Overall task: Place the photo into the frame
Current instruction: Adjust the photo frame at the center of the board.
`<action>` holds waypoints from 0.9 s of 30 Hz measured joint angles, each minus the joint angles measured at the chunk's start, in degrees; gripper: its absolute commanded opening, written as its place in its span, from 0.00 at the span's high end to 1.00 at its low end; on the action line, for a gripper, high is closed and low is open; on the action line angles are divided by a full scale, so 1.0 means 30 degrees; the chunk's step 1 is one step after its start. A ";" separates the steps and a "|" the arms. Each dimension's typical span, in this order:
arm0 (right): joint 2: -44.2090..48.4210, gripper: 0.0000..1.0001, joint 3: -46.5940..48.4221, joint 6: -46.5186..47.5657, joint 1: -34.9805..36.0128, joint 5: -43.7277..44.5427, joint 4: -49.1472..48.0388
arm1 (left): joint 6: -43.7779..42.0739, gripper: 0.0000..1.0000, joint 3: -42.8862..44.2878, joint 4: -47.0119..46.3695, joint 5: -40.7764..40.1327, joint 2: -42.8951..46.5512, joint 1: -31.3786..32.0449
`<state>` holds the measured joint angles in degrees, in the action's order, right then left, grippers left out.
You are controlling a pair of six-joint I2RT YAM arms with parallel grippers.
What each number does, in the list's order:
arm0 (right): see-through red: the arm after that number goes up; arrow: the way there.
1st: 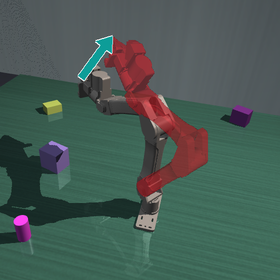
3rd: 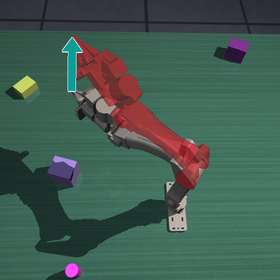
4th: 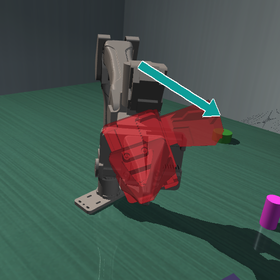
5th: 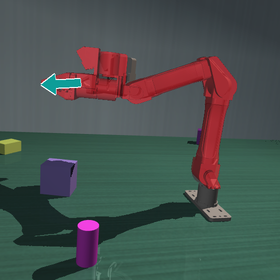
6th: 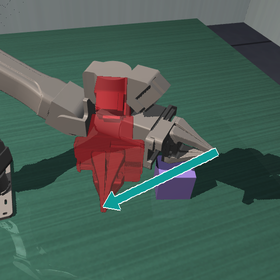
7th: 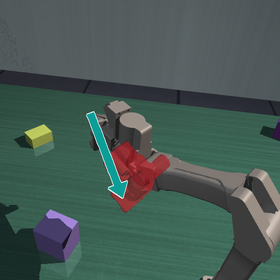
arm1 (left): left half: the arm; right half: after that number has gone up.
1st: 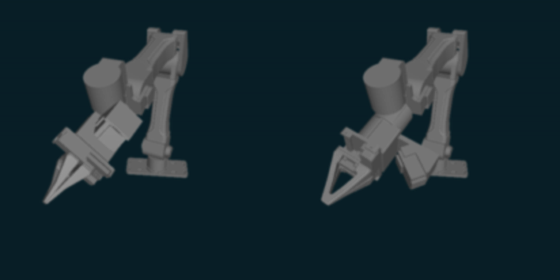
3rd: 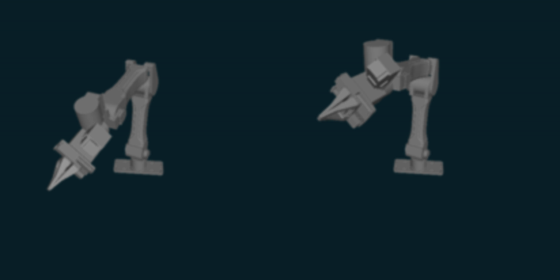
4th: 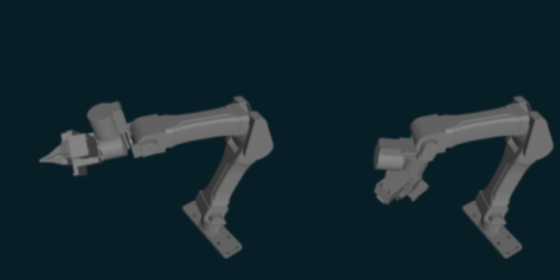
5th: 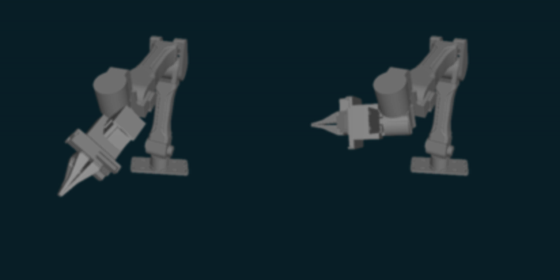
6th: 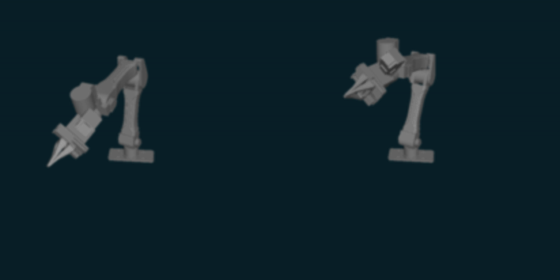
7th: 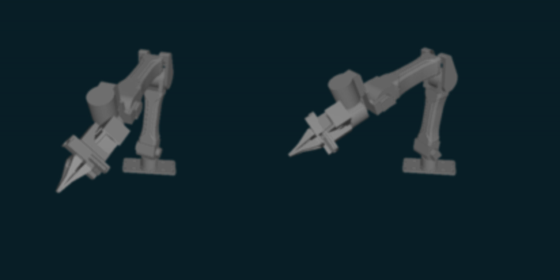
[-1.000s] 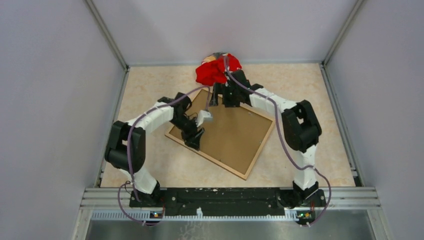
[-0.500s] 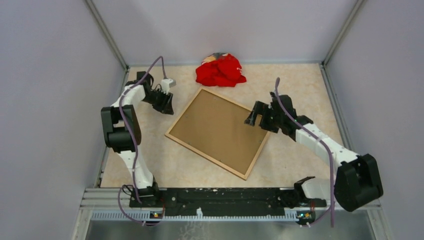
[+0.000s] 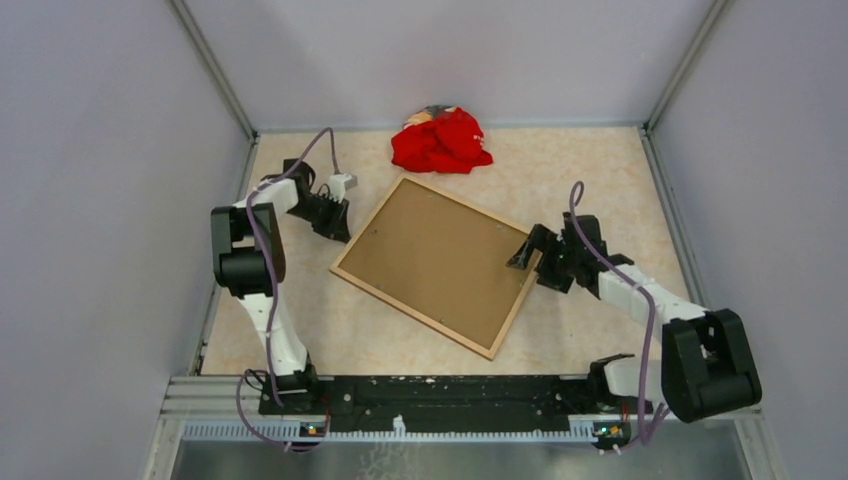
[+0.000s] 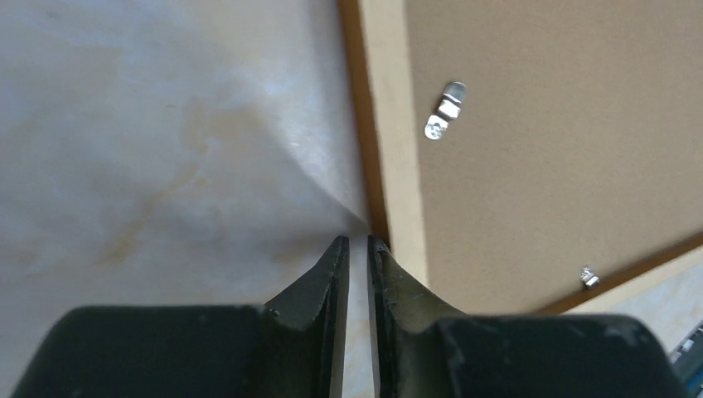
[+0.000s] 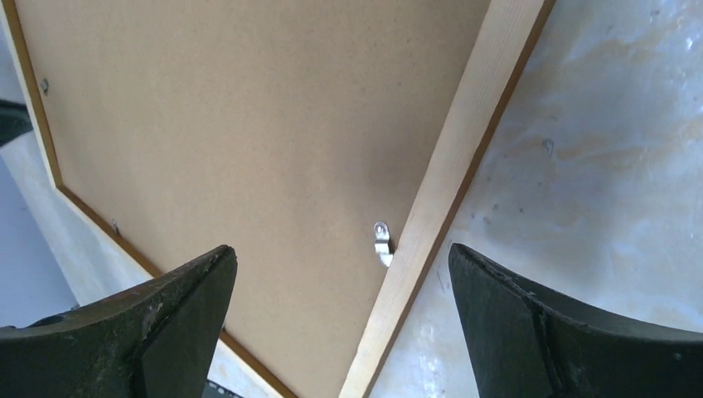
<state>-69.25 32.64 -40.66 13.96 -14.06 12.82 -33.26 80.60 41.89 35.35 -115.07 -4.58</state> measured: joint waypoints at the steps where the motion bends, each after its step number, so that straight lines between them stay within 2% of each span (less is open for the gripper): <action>1: -0.0372 0.01 0.0007 -0.0015 -0.0102 -0.0124 -0.0350 | -0.0109 0.80 -0.0226 0.0000 0.0029 0.0000 0.0022; 9: -0.4386 0.01 0.2149 0.0423 -0.1501 -0.0707 -0.1224 | -0.1821 0.82 -0.1836 -0.0168 0.0896 0.0838 0.0204; 16: -0.6346 0.01 0.4320 0.1545 -0.2543 0.0022 -0.1042 | -0.4029 0.81 -0.3665 0.1545 0.1800 0.1829 0.1071; 21: -0.6798 0.01 0.5501 0.2200 -0.2776 0.1166 -0.0306 | -0.4852 0.75 -0.4911 0.3126 0.2594 0.2310 0.1967; 23: -0.6754 0.01 0.5923 0.2368 -0.2769 0.1603 0.0211 | -0.5049 0.69 -0.5049 0.3701 0.2841 0.2302 0.2091; 27: -0.5486 0.01 0.6513 0.2557 -0.2608 0.2572 0.1144 | -0.4962 0.64 -0.4947 0.4211 0.3249 0.2302 0.1953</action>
<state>-85.71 52.18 -32.99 6.13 -6.35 16.25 -48.14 65.76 54.52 45.10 -108.16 1.28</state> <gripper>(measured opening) 0.986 0.331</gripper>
